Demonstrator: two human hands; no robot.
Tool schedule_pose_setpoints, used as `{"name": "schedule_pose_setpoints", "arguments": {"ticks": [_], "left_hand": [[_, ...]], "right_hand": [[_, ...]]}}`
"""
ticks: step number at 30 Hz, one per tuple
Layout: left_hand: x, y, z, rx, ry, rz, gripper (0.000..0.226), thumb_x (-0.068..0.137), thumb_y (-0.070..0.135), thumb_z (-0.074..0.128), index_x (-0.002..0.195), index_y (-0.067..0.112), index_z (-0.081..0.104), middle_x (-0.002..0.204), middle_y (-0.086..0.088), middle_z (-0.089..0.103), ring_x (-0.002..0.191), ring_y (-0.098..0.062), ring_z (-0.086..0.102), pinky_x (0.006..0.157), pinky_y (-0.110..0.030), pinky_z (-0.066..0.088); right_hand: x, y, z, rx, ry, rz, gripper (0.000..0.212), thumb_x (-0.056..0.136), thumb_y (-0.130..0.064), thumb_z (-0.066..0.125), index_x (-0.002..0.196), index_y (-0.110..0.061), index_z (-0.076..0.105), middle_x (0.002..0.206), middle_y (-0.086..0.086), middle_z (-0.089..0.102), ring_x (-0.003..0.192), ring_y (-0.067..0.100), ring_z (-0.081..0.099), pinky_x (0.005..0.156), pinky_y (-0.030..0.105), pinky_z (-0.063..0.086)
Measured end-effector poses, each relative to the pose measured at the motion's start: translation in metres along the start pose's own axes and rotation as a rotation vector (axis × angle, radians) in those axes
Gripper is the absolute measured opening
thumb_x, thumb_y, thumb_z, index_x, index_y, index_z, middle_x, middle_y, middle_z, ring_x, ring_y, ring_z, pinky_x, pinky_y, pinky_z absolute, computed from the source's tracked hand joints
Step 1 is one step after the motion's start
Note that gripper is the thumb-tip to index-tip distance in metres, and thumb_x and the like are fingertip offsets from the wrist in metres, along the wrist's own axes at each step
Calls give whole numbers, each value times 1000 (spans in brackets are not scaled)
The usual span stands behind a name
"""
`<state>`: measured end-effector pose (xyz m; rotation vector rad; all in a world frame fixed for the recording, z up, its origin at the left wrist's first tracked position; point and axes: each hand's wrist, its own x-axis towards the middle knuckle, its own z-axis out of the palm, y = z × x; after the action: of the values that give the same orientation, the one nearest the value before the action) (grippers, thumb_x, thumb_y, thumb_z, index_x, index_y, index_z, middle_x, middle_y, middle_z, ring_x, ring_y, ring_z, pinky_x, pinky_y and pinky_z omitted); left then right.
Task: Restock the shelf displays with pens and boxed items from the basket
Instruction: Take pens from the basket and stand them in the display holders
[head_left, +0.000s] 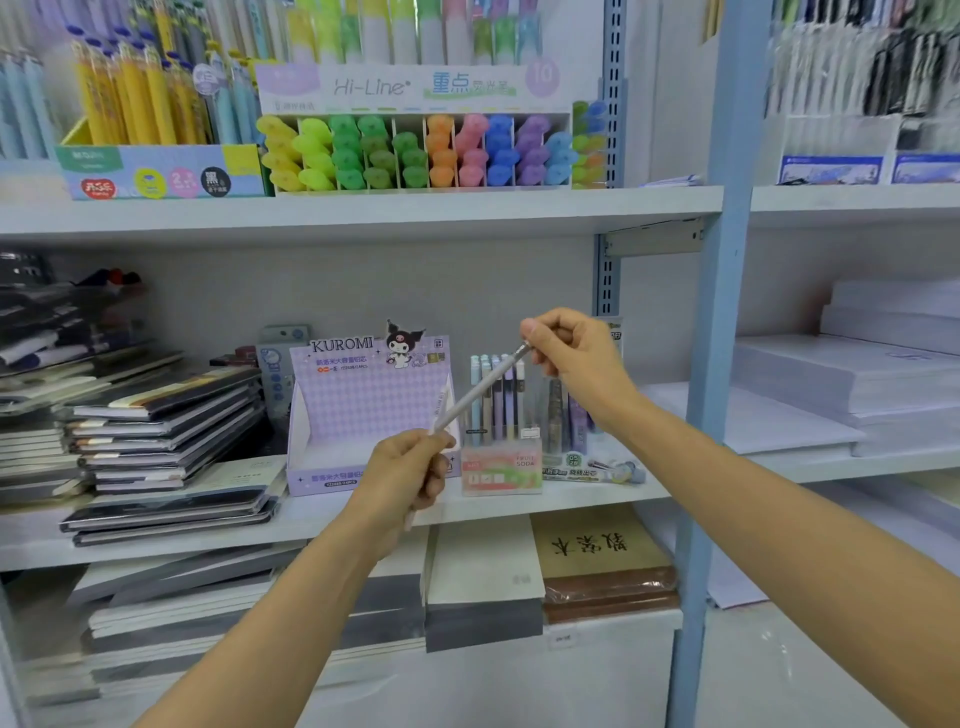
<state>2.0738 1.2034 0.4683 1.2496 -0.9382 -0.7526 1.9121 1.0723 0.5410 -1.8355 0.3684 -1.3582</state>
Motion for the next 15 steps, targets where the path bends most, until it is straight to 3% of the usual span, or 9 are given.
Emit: {"name": "schedule_pose_setpoints", "arguments": {"ticks": [6, 8, 10, 12, 15], "left_hand": [[-5, 5, 5, 27, -42, 97, 27, 104, 21, 43, 105, 17, 70, 69, -2, 61, 61, -12, 58, 57, -22, 50], [-7, 5, 6, 39, -46, 122, 26, 103, 27, 44, 107, 26, 70, 63, 1, 58, 56, -11, 55, 53, -21, 48], [-7, 5, 6, 32, -45, 138, 24, 103, 28, 46, 109, 29, 69, 59, 4, 49, 51, -10, 45, 49, -21, 40], [-5, 4, 6, 26, -42, 138, 23, 102, 28, 47, 111, 25, 68, 59, 5, 44, 51, -10, 39, 49, -20, 36], [0, 1, 6, 45, -42, 127, 22, 101, 22, 48, 113, 17, 66, 59, 6, 37, 52, -10, 33, 49, -19, 32]], "right_hand": [[4, 0, -23, -144, 189, -42, 16, 94, -19, 61, 89, -4, 65, 75, 10, 63, 66, 14, 57, 63, 24, 50], [6, 3, -28, -217, 211, -47, 16, 94, -19, 62, 89, -4, 65, 76, 13, 64, 69, 18, 58, 65, 28, 50], [8, 8, -30, -317, 224, -56, 14, 93, -19, 63, 88, -7, 66, 72, 7, 63, 67, 16, 57, 63, 21, 48], [10, 14, -30, -386, 215, -65, 13, 93, -19, 63, 88, -8, 66, 73, 3, 63, 67, 13, 55, 60, 13, 45], [13, 23, -24, -459, 167, -76, 15, 92, -19, 64, 93, -5, 69, 78, 6, 65, 68, 12, 54, 64, 19, 48]]}}
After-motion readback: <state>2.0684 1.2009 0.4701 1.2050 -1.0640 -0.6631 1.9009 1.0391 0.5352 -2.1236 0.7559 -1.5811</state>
